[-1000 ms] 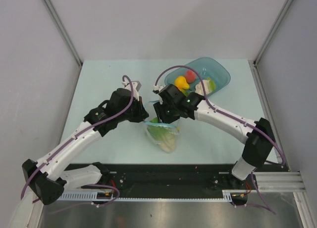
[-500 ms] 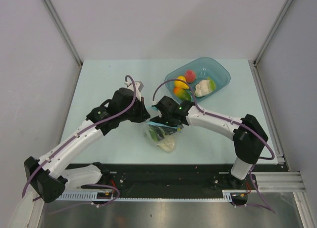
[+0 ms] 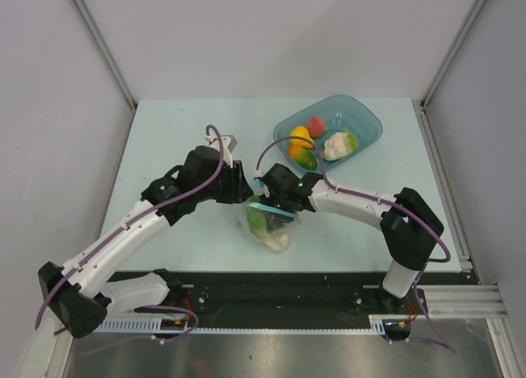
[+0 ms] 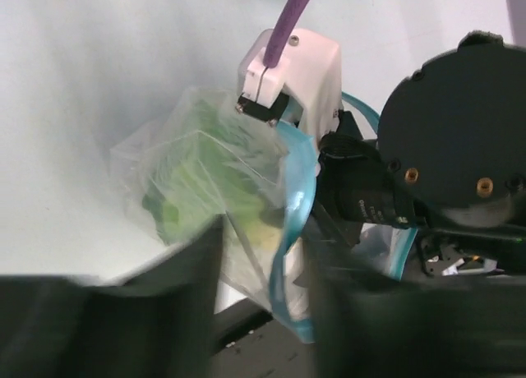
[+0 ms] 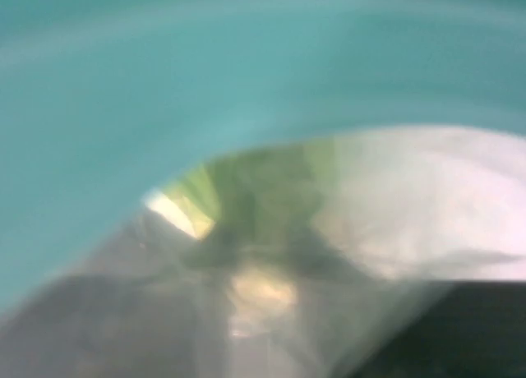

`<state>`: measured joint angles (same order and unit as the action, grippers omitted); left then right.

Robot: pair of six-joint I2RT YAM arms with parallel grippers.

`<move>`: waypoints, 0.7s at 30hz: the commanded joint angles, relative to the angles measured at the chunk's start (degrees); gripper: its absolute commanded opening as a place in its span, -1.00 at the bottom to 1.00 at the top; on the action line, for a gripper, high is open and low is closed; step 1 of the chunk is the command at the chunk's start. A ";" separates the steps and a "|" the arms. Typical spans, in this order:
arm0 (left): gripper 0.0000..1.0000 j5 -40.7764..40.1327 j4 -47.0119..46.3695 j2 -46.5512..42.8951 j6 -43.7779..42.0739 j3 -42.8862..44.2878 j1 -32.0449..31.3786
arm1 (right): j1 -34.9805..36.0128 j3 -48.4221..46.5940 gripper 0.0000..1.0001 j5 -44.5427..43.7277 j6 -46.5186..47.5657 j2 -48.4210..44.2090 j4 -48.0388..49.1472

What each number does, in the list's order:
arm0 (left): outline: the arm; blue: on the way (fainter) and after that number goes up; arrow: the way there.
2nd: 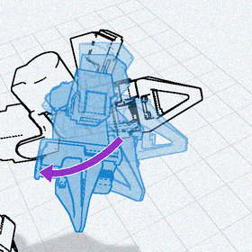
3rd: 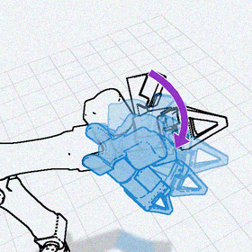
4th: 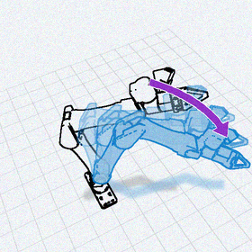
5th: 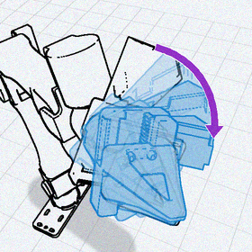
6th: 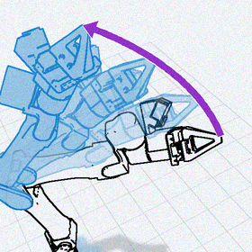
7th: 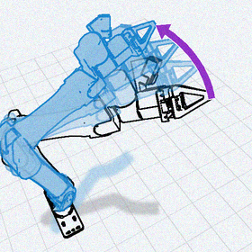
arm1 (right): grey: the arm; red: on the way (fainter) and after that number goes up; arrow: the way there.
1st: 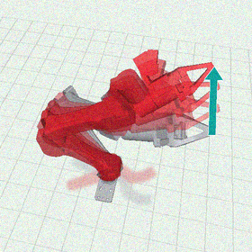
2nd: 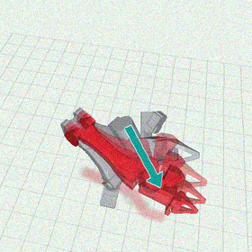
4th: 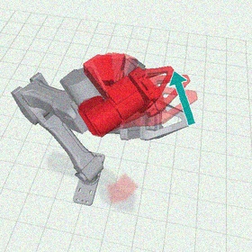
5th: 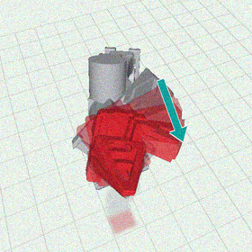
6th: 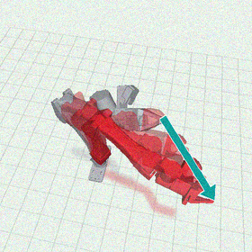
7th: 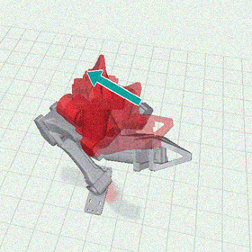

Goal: Open the zip-top bag and remove the fake food

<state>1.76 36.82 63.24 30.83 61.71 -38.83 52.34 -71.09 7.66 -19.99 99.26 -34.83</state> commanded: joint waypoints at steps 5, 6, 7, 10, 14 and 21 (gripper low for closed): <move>0.78 -3.53 1.24 -7.43 0.37 0.17 4.37 | -7.24 1.65 -1.00 10.07 -4.17 -6.09 5.81; 0.80 -2.47 1.24 -8.22 1.07 -0.53 6.72 | -8.90 1.83 -1.00 11.48 -4.62 -6.62 6.35; 0.81 -2.29 0.98 -8.66 1.68 -1.32 7.97 | -9.70 2.01 -1.00 13.15 -4.97 -7.41 7.40; 0.79 6.13 -2.62 -10.07 3.97 -6.59 12.89 | -12.69 3.23 -1.00 23.67 -5.24 -9.08 10.12; 0.82 20.00 -14.27 -9.72 8.53 -16.52 18.51 | -16.38 5.34 -1.00 32.39 -6.55 -10.75 12.94; 0.97 30.04 -24.33 -5.50 10.83 -20.84 24.15 | -20.96 9.21 -1.00 45.33 -7.34 -12.25 16.46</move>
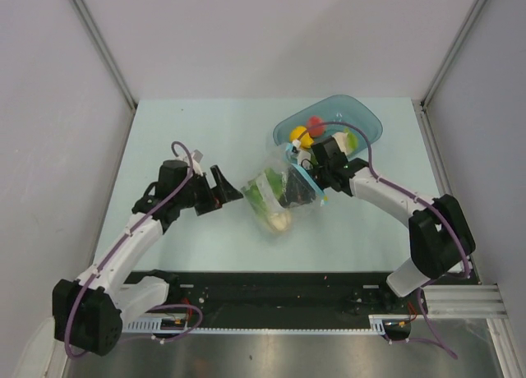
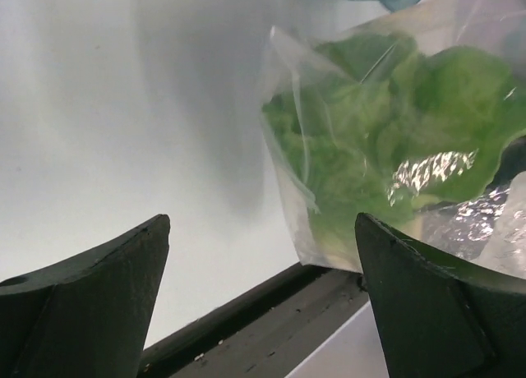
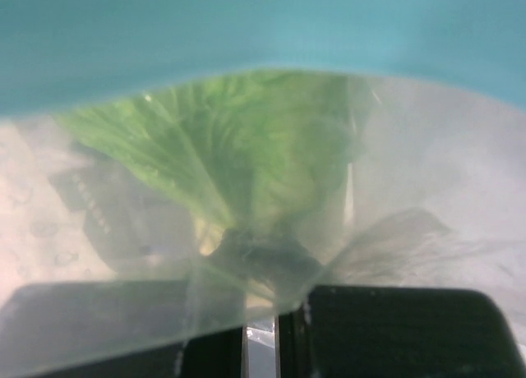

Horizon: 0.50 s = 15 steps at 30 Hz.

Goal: Open the zip-top bag and remove the fake food

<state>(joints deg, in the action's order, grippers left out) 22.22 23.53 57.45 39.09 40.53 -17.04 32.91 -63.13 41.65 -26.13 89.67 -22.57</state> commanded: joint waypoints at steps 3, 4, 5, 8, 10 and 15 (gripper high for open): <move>0.99 13.09 -14.38 1.78 3.27 -0.19 2.80 | -2.14 3.01 -1.00 14.33 -1.38 -3.44 5.07; 0.99 14.51 -16.13 2.40 3.79 -1.24 2.80 | -2.32 3.36 -1.00 15.56 -1.55 -3.53 5.34; 1.00 15.39 -19.19 3.10 5.19 -1.86 2.80 | -2.32 3.63 -1.00 16.35 -1.90 -3.45 5.78; 0.99 18.99 -26.74 4.07 9.24 -5.11 2.80 | -2.32 5.21 -1.00 18.90 -4.45 -3.18 9.02; 1.00 19.18 -27.31 4.34 10.04 -5.90 2.80 | -2.32 6.00 -1.00 19.61 -5.94 -3.18 11.66; 0.86 18.57 -25.20 4.34 8.81 -5.64 2.80 | -2.58 6.88 -1.00 21.02 -10.26 -2.92 17.11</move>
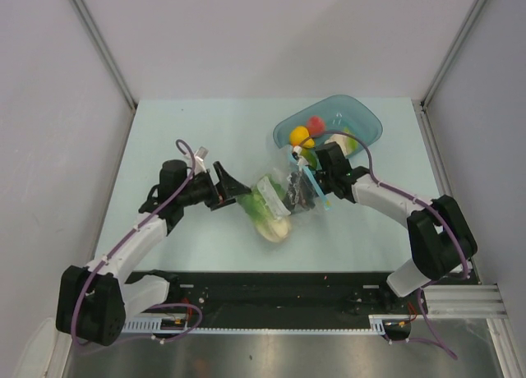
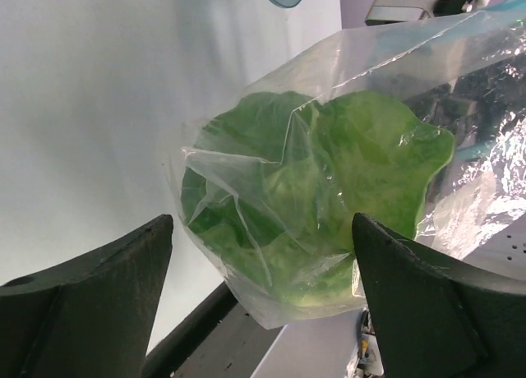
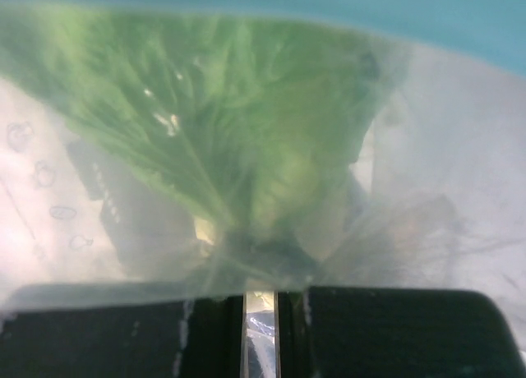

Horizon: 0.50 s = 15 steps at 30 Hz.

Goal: Open the zip-top bag and remove the fake food

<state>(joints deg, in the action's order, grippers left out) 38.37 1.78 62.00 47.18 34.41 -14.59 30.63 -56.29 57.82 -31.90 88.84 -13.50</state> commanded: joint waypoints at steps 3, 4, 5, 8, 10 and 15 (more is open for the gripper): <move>0.51 0.48 -0.31 -0.30 -0.77 1.36 0.44 | -0.49 0.22 -1.00 5.19 -4.40 -1.65 7.96; 0.32 0.13 0.32 -0.47 -1.29 1.53 0.44 | -0.49 0.31 -1.00 5.54 -4.22 -1.65 7.87; 0.22 -0.13 1.02 -0.47 -1.56 1.53 0.61 | -0.40 0.39 -1.00 5.81 -3.96 -1.74 7.61; -0.10 -1.62 4.17 -0.47 -3.49 2.50 0.88 | -0.75 0.66 -1.00 5.11 -2.82 -2.26 6.21; -0.27 -3.65 7.08 -0.56 -5.42 3.72 0.88 | -1.27 0.74 -1.00 4.41 -1.59 -2.53 4.54; -0.63 -11.45 14.99 -1.44 -10.52 6.98 0.97 | -2.42 0.92 -1.00 0.55 -0.36 -3.84 1.64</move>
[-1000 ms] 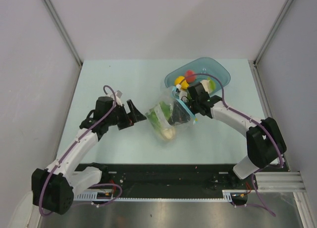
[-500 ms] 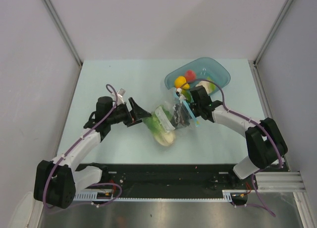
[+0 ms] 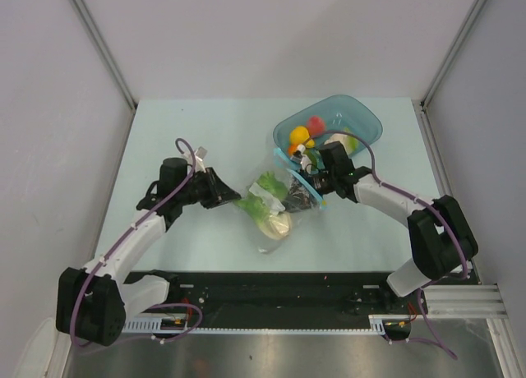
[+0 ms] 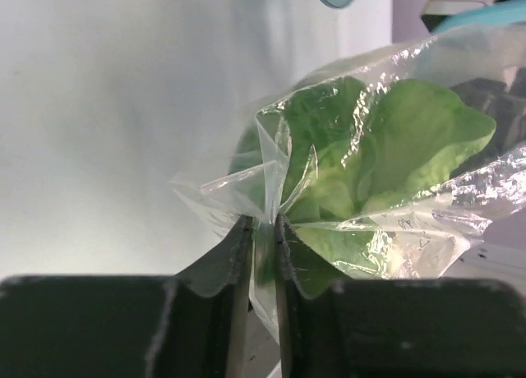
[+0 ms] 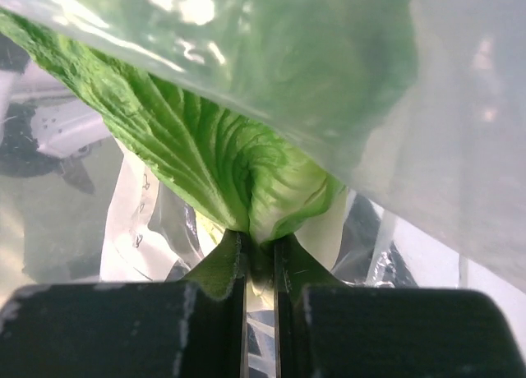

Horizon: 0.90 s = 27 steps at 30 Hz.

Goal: Open the zip-top bag and remove the fake food

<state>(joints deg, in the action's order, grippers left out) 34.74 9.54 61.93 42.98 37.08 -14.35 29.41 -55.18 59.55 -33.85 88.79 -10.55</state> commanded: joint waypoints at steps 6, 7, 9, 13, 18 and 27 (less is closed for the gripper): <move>-0.99 -14.96 14.28 -0.41 -12.22 7.31 0.81 | -1.20 -0.19 -1.00 -7.85 2.20 -5.65 -3.51; -0.99 -16.53 14.45 -0.23 -12.92 7.13 0.90 | -1.28 -0.19 -1.00 -8.91 2.47 -5.91 -4.21; -0.99 -19.17 14.98 -0.06 -13.36 6.95 0.81 | -1.55 -0.19 -1.00 -12.42 3.08 -6.35 -6.49; -1.00 -23.92 17.26 2.39 -14.94 6.87 0.81 | -1.55 -0.19 -1.00 -19.72 3.00 -8.19 -8.79; -0.99 -25.15 15.43 5.04 -15.56 6.43 0.81 | -0.23 -0.19 -1.00 -16.67 0.45 -7.41 -2.12; -0.99 -34.30 9.28 8.73 -22.59 6.08 0.64 | 8.38 -2.04 -1.00 -18.13 5.45 -6.35 -4.48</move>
<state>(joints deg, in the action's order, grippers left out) 17.56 21.28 69.25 28.01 43.62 -15.42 34.76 -54.98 41.06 -32.10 83.90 -12.05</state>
